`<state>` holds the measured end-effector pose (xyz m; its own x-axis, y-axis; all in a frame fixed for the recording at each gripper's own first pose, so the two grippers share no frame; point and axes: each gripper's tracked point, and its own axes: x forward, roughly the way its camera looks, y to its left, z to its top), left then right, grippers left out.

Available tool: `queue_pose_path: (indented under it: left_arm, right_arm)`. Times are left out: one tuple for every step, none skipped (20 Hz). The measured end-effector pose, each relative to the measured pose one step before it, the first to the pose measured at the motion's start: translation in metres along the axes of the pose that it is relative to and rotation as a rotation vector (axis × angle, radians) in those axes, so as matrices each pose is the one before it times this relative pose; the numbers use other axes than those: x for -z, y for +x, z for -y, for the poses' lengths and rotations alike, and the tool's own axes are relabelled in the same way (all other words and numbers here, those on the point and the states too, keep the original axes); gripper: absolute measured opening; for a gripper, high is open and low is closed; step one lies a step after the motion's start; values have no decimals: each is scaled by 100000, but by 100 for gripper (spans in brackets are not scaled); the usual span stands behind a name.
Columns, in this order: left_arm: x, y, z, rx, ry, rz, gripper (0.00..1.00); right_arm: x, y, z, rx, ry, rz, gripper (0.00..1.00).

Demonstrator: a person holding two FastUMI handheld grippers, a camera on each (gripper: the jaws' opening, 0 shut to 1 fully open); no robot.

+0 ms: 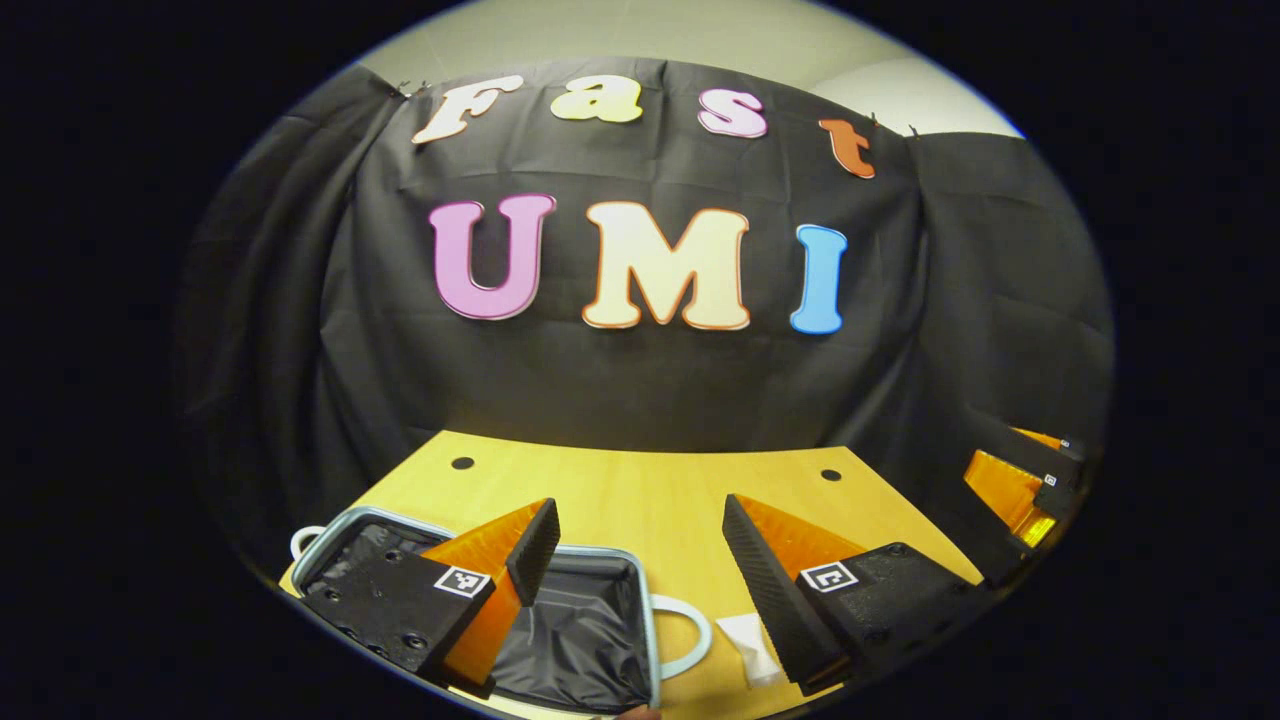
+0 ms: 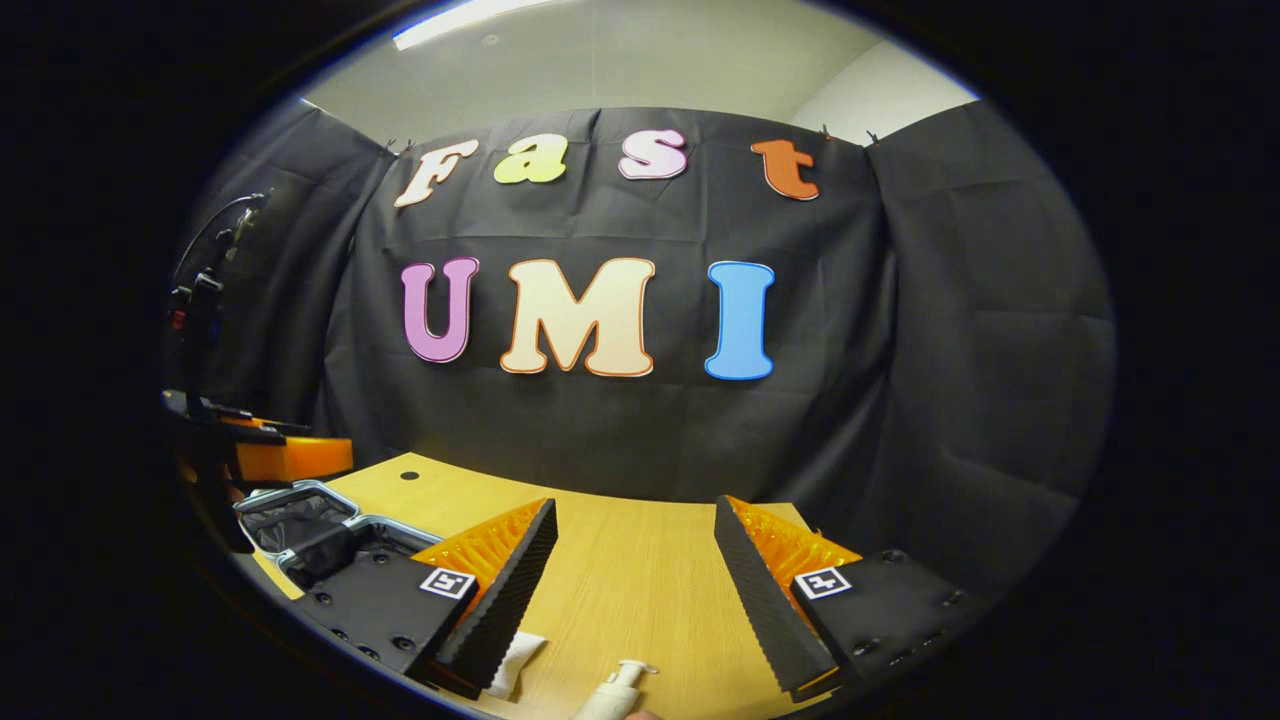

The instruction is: First open the suitcase, pack the skin care products into it, and then close the suitcase.

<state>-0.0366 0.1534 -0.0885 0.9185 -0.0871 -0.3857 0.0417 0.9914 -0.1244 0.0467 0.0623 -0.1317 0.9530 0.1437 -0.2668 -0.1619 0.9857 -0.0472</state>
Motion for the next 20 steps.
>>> queue_pose_path:
  left_arm:
    - [903, 338, 869, 1485, -326, -2066, 96]
    - [946, 310, 843, 1121, -515, -2653, 97]
    - [1053, 230, 779, 1411, -977, -2413, 97]
    - [980, 385, 939, 1403, -1082, -2506, 97]
    - [1181, 453, 794, 1337, -1024, -3075, 96]
    - [1384, 320, 946, 1866, -1243, -3581, 95]
    - [1220, 409, 671, 1442, -861, -3306, 95]
    - [1149, 239, 700, 1115, -730, -3199, 94]
    - [1165, 364, 611, 1247, -354, -3184, 94]
    - [1092, 471, 634, 1062, -20, -2986, 94]
    - [1569, 530, 727, 1369, 88, -3311, 94]
    - [1385, 370, 778, 1244, 206, -3467, 94]
    - [1503, 592, 671, 1071, 206, -3881, 94]
    - [1495, 714, 395, 839, -264, -3550, 94]
    - [1607, 732, 402, 615, -622, -3686, 94]
    - [1450, 702, 533, 441, -794, -3966, 94]
    - [1317, 638, 329, 248, -738, -3297, 94]
    - [914, 644, 153, 8, -496, -2665, 94]
    - [836, 616, -55, -228, -670, -2058, 94]
    - [774, 421, -57, -406, -627, -1843, 94]
  right_arm:
    - [36, -92, 388, 484, -18, -121, 100]
    - [129, -176, 242, 413, -6, -237, 99]
    - [47, -46, 232, 361, -22, -335, 99]
    - [244, -136, 291, 251, -56, -372, 99]
    - [242, -131, 212, 161, -107, -496, 99]
    - [236, -107, 215, 158, -65, -593, 100]
    - [267, -149, 271, 173, -113, -814, 100]
    - [382, -104, 330, 393, -101, -652, 100]
    - [110, -176, 336, 470, -86, -486, 100]
    - [205, -218, 311, 501, -114, -264, 100]
    - [235, -117, 328, 415, -228, -350, 100]
    - [357, -133, 312, 517, -296, -728, 100]
    - [461, -53, 281, 258, -90, -1206, 100]
    - [670, -63, 210, 325, 42, -1548, 100]
    - [573, -69, 194, 226, 101, -1570, 100]
    - [625, -40, 179, 214, -47, -1401, 100]
    - [587, 32, 54, -147, -71, -1760, 100]
    - [824, 34, -117, -558, 74, -2118, 100]
    - [940, 132, -217, -896, 360, -2781, 100]
    - [1133, 200, -283, -1170, 818, -3303, 100]
